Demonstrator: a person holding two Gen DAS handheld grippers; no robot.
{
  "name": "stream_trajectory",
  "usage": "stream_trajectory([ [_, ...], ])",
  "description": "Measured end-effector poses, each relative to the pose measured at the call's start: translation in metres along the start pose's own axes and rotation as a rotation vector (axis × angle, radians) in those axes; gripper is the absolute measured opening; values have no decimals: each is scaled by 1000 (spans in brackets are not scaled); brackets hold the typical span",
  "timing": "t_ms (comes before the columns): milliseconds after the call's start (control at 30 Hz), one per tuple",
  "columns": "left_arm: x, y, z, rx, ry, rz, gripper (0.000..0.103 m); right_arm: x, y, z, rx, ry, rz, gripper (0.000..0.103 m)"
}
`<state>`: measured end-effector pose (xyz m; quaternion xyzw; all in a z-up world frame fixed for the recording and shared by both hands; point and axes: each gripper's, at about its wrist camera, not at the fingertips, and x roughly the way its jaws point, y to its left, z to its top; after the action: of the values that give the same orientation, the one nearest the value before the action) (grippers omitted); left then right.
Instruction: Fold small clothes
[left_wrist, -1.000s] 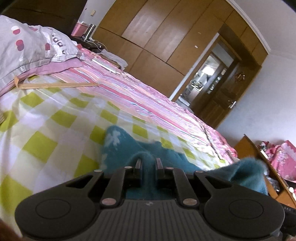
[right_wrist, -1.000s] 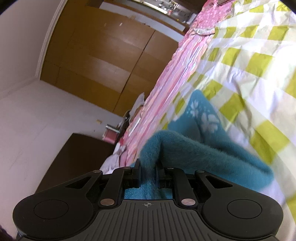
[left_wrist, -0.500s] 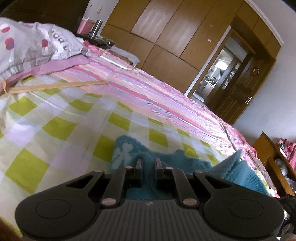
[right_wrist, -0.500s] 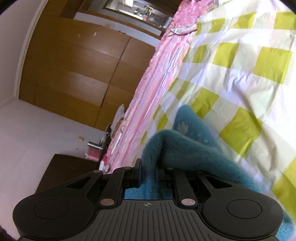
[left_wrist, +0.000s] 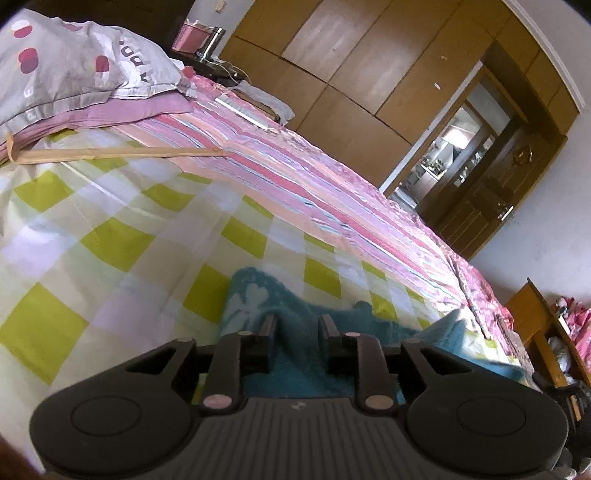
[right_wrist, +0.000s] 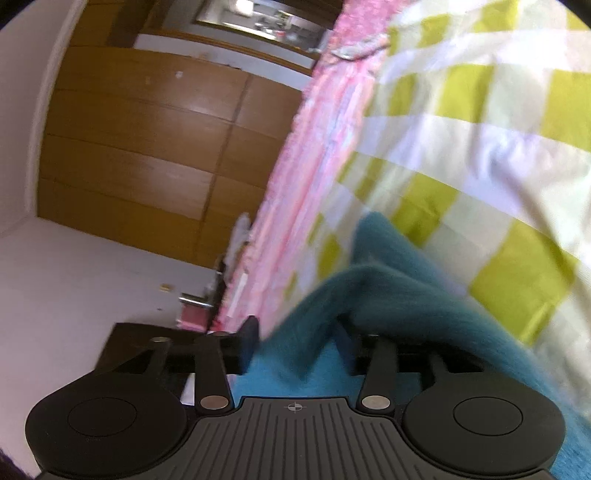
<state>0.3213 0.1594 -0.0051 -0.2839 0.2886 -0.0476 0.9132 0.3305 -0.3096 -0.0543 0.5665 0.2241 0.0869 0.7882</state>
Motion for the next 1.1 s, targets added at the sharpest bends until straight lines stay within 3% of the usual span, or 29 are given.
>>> stream_trajectory([
  [167, -16, -4, 6, -5, -100, 34, 47, -5, 14, 8, -88, -41, -30, 51],
  [267, -28, -8, 7, 39, -131, 57, 47, -9, 25, 7, -230, -65, -118, 51],
  [367, -35, -18, 1, 146, -141, 71, 49, -11, 36, 2, -395, -86, -218, 51],
  [500, -26, -31, -7, 290, -112, 105, 56, -1, 41, -6, -530, -47, -285, 51],
  [700, 3, -25, -7, 336, -63, 176, 62, 20, 53, -18, -712, 12, -367, 51],
  [833, 16, -27, -5, 380, -39, 183, 63, 27, 52, -20, -765, 47, -401, 49],
  [1100, 31, -52, -10, 603, 45, 152, 63, 27, 51, -20, -788, 58, -399, 49],
])
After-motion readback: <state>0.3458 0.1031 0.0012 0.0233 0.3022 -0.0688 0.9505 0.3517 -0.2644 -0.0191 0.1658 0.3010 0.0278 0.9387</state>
